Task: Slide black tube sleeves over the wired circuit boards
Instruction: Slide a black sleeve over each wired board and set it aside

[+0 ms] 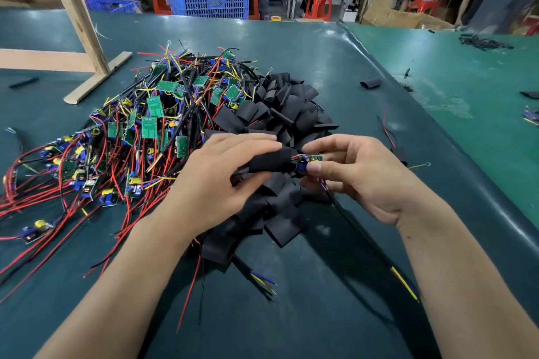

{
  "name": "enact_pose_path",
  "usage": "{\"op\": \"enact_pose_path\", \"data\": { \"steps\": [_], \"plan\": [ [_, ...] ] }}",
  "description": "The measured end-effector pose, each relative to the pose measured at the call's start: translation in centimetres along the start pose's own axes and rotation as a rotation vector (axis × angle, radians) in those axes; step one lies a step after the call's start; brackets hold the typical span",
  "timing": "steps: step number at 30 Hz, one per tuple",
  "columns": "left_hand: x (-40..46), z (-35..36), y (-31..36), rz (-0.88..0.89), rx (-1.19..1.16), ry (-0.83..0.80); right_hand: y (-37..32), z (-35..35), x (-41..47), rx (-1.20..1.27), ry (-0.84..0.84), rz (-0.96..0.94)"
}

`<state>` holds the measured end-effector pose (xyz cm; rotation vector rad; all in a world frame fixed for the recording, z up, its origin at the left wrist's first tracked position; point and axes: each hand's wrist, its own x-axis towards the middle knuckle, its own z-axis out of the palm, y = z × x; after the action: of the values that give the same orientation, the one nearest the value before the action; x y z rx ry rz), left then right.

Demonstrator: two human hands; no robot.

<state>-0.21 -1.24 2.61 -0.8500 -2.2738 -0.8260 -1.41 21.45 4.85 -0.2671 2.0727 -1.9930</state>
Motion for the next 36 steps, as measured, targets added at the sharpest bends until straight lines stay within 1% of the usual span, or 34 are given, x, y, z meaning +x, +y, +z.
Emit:
{"op": "enact_pose_path", "data": {
  "steps": [3, 6, 10, 12, 15, 20, 23, 27, 32, 34, 36],
  "plan": [
    [-0.1, 0.2, -0.1, 0.01, -0.003, -0.055, 0.2, 0.4, 0.2, 0.014, 0.053, 0.026],
    [0.0, 0.6, -0.4, 0.047, 0.008, -0.127, 0.6, 1.0, 0.3, 0.065, 0.059, 0.064],
    [-0.1, 0.6, -0.4, 0.053, 0.048, -0.131, 1.0, 1.6, 0.3, 0.181, 0.033, 0.101],
    [-0.2, 0.8, -0.5, 0.059, 0.088, -0.17, 1.1, 1.9, 0.2, 0.236, 0.023, 0.12],
    [0.0, 0.9, -0.7, 0.05, 0.139, -0.209, 1.2, 2.1, 0.3, 0.261, 0.053, 0.146],
    [-0.1, 0.6, -0.7, 0.016, 0.071, -0.189, 1.0, 2.7, 0.3, 0.336, 0.098, 0.164],
    [-0.1, 0.6, -0.6, 0.048, 0.093, -0.217, 0.9, 2.8, 0.2, 0.357, 0.115, 0.156],
    [0.0, 0.4, -0.4, 0.067, 0.134, -0.21, 0.9, 2.3, 0.3, 0.417, 0.12, 0.186],
    [-0.1, 0.7, -0.1, -0.047, -0.01, -0.206, 1.0, 2.4, 0.3, 0.439, 0.104, 0.268],
    [-0.1, 0.8, -0.1, -0.081, -0.036, -0.199, 1.1, 2.7, 0.3, 0.393, 0.137, 0.273],
    [-0.1, 0.7, -0.1, -0.093, -0.025, -0.184, 1.2, 2.9, 0.3, 0.404, 0.151, 0.261]
  ]
}}
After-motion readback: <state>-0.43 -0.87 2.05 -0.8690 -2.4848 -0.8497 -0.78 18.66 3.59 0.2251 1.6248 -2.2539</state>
